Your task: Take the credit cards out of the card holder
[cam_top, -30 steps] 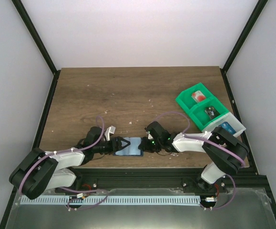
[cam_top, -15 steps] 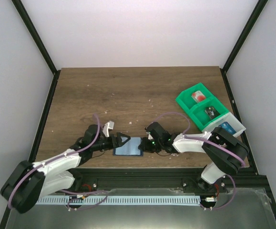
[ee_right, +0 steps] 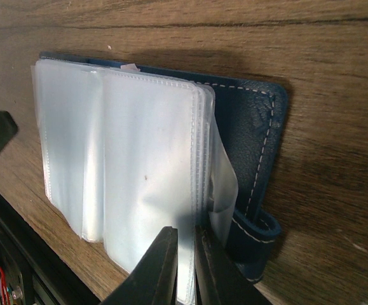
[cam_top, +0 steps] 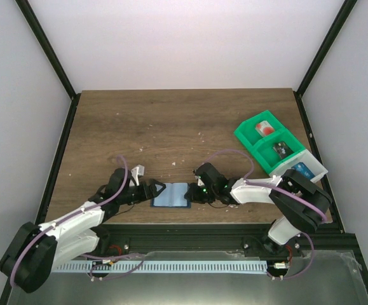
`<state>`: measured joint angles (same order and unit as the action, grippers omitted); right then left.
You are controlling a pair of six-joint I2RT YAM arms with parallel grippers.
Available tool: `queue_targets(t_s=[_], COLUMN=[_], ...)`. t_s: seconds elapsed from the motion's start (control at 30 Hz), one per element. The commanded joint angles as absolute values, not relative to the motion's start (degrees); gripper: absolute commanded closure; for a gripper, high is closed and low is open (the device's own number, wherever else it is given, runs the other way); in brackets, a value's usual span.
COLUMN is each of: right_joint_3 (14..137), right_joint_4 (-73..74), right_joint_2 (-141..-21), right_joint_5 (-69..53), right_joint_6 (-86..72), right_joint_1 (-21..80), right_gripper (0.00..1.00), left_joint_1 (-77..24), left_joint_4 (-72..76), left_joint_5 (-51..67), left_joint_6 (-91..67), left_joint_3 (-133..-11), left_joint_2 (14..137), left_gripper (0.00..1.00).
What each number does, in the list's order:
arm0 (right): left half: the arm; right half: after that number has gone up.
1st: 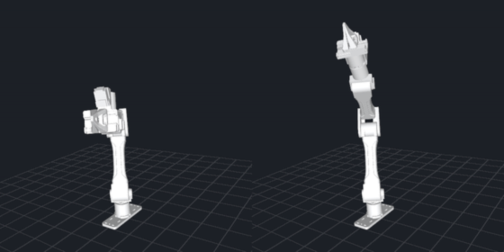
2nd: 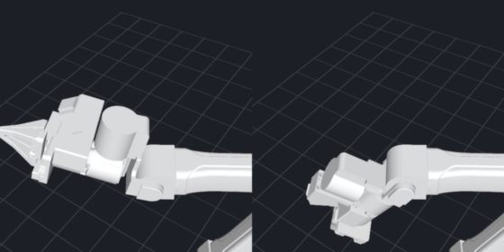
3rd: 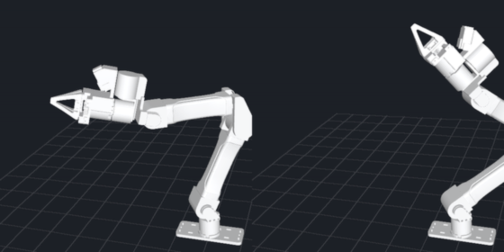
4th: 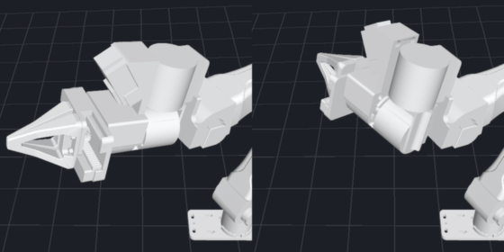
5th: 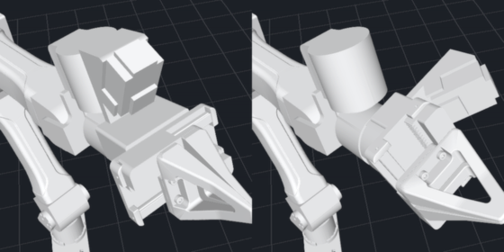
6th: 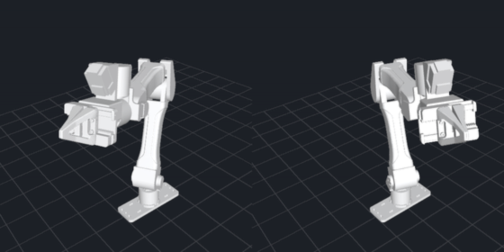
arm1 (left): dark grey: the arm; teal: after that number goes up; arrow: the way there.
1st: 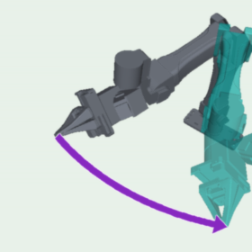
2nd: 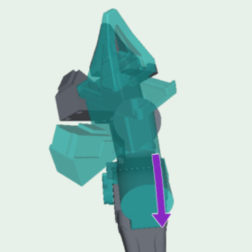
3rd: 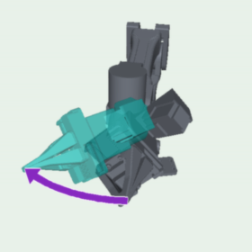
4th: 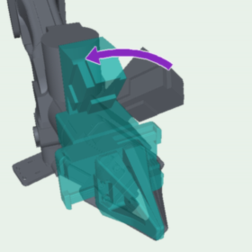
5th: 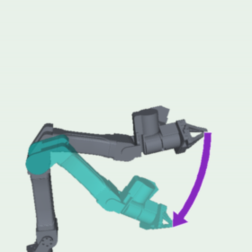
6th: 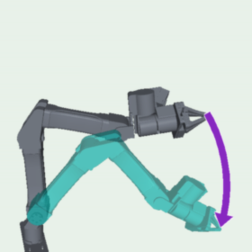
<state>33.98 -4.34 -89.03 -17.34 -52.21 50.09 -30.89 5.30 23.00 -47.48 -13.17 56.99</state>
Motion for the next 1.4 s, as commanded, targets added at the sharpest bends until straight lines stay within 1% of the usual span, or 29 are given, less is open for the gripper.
queue_targets(t_s=[0.0, 0.4, 0.53, 0.67, 0.8, 0.83, 0.87, 0.9, 0.93, 1.0, 1.23, 1.37], right_joint_3=[33.32, 33.63, 33.59, 33.6, 33.59, 33.6, 33.6, 33.58, 33.48, 33.26, 33.02, 33.0], right_joint_4=[-3.03, -3.43, -3.46, -3.84, -4.22, -4.15, -4.28, -4.23, -4.25, -4.45, -4.8, -4.91], right_joint_2=[-89.32, -89.97, -90.37, -90.94, -90.98, -90.9, -90.87, -90.83, -90.84, -90.92, -90.92, -90.88], right_joint_5=[-15.3, -15.51, -15.45, -15.84, -16.08, -15.98, -15.97, -15.94, -15.97, -15.98, -16.22, -16.25], right_joint_6=[-52.47, -52.38, -52.16, -52.13, -51.95, -51.97, -51.89, -51.94, -51.91, -51.92, -51.87, -51.92], right_joint_1=[50.69, 50.71, 50.71, 50.71, 50.67, 50.71, 50.71, 50.76, 50.72, 50.71, 50.71, 50.71], right_gripper=[0.9, 0.89, 0.9, 0.89, 0.9, 0.89, 0.89, 0.89, 0.89, 0.9, 0.89, 0.89], left_joint_1=[-30.67, -30.65, -30.76, -30.75, -30.76, -30.72, -30.7, -30.73, -30.76, -30.84, -31.2, -31.44], left_joint_4=[9.7, 14.95, 18.38, 22.52, 23.13, 23.79, 24.43, 24.85, 25.01, 25.47, 26.19, 27.09], left_joint_5=[26.58, 31.96, 34.35, 37.32, 37.8, 38.13, 38.41, 38.63, 38.73, 38.99, 38.83, 38.91], left_joint_6=[-46.83, -47.08, -49.02, -51.27, -51.36, -51.49, -51.67, -51.68, -51.77, -51.92, -51.98, -51.32], left_joint_3=[-12.52, -12.31, -11.64, -11.2, -11.5, -11.37, -11.19, -11.11, -11.1, -10.91, -10.67, -10.53], left_joint_2=[59.69, 64.25, 64.05, 63.64, 63.89, 64.08, 64.34, 64.67, 64.95, 65.44, 65.8, 66.94], left_gripper=[0.06, 0.07, 0.1, 0.21, 0.33, 0.37, 0.44, 0.48, 0.57, 0.68, 0.82, 0.92])
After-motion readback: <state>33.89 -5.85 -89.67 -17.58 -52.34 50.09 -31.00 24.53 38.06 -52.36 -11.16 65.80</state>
